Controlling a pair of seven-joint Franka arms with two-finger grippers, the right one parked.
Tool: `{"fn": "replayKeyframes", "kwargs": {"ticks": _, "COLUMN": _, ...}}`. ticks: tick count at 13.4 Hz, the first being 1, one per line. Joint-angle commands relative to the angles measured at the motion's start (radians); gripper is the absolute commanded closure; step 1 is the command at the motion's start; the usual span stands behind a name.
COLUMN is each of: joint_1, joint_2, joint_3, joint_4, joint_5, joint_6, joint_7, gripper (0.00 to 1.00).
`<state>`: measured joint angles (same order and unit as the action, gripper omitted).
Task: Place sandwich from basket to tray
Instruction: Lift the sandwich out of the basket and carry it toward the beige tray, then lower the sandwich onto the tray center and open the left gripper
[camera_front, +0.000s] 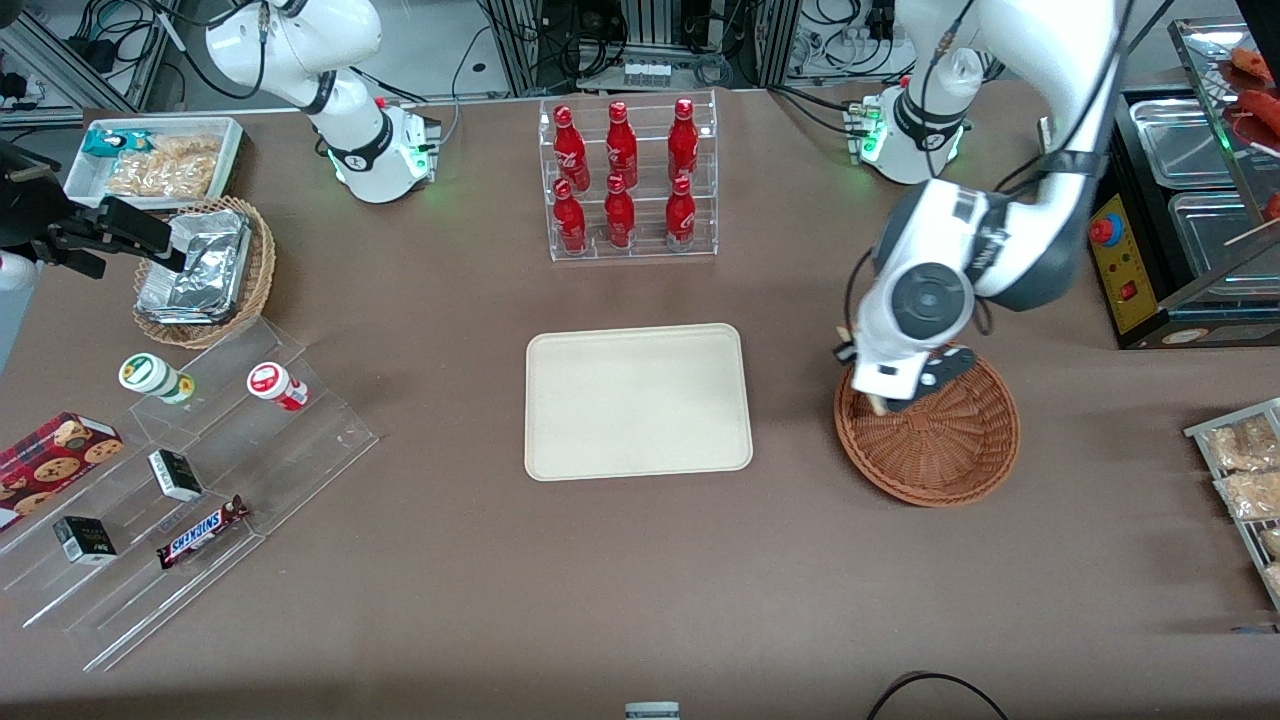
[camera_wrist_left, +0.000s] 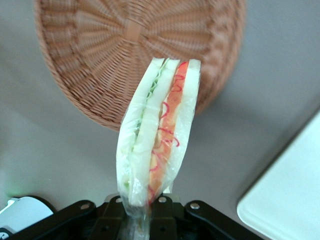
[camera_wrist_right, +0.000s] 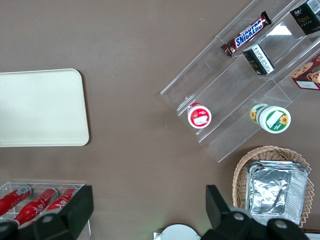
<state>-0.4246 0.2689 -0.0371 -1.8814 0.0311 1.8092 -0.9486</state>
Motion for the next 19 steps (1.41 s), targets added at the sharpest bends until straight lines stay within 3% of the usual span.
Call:
{"fn": "replayKeyframes", "kwargs": {"ticks": 1, "joint_1": -0.075, "joint_2": 0.091, "joint_3": -0.007, "joint_4": 0.115, "joint_5": -0.031, "joint_6": 0.005, "joint_7": 0.045, "gripper": 0.92}}
{"fn": "replayKeyframes", "kwargs": {"ticks": 5, "joint_1": -0.173, "joint_2": 0.209, "joint_3": -0.024, "joint_4": 0.241, "joint_5": -0.057, "joint_6": 0.039, "joint_7": 0.082, "gripper": 0.91}}
{"fn": "replayKeyframes", "kwargs": {"ticks": 11, "joint_1": -0.29, "joint_2": 0.393, "joint_3": -0.029, "joint_4": 0.398, "joint_5": -0.2, "joint_6": 0.165, "joint_7": 0.045, "gripper": 0.92}}
{"fn": "replayKeyframes", "kwargs": {"ticks": 17, "joint_1": -0.33, "joint_2": 0.513, "joint_3": -0.026, "joint_4": 0.554, "joint_5": -0.186, "joint_6": 0.17, "joint_7": -0.052, "gripper": 0.92}}
{"fn": "replayKeyframes", "kwargs": {"ticks": 19, "joint_1": -0.338, "joint_2": 0.532, "joint_3": -0.024, "joint_4": 0.588, "joint_5": -0.116, "joint_6": 0.17, "joint_7": -0.105, "gripper": 0.92}}
